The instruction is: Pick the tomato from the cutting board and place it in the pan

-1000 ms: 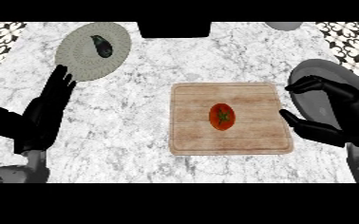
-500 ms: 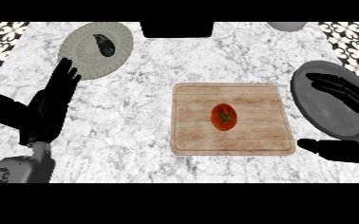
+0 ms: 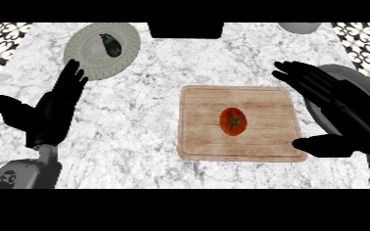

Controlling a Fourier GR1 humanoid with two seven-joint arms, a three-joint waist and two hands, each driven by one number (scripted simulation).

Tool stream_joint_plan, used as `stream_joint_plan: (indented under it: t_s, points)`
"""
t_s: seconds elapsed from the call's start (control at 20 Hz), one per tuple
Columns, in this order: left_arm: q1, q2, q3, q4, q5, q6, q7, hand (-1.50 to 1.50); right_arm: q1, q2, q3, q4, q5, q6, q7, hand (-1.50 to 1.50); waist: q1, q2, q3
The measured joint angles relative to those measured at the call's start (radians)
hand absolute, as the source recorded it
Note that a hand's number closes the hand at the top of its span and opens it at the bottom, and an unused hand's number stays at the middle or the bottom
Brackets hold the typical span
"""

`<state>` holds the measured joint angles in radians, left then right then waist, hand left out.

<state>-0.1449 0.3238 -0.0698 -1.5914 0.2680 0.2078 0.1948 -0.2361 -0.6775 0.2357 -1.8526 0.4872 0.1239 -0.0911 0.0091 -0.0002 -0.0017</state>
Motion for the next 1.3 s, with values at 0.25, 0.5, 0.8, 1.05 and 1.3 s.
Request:
stream_joint_plan:
  t_s: [0.25, 0.5, 0.8, 1.05, 1.3]
  points:
    - [-0.021, -0.010, 0.006, 0.020, -0.005, -0.003, -0.006, 0.00, -0.072, -0.009, 0.119, 0.022, 0.093, 0.156, 0.151, -1.50, 0.003, 0.001, -0.001]
    - [-0.017, -0.016, 0.016, 0.026, -0.014, -0.010, -0.011, 0.00, -0.096, 0.012, 0.209, -0.015, 0.149, 0.314, 0.281, -1.50, -0.003, 0.000, 0.000]
    - [-0.024, -0.024, 0.037, 0.033, -0.024, -0.022, -0.005, 0.00, -0.095, 0.072, 0.300, -0.083, 0.281, 0.404, 0.391, -1.50, -0.007, -0.001, 0.001]
    - [-0.018, -0.031, 0.051, 0.029, -0.032, -0.033, 0.003, 0.00, -0.100, 0.109, 0.348, -0.103, 0.410, 0.439, 0.448, -1.50, -0.007, -0.001, 0.001]
    - [-0.026, -0.042, 0.069, 0.016, -0.042, -0.051, 0.024, 0.00, -0.105, 0.205, 0.364, -0.099, 0.499, 0.466, 0.467, -1.50, -0.007, -0.001, 0.001]
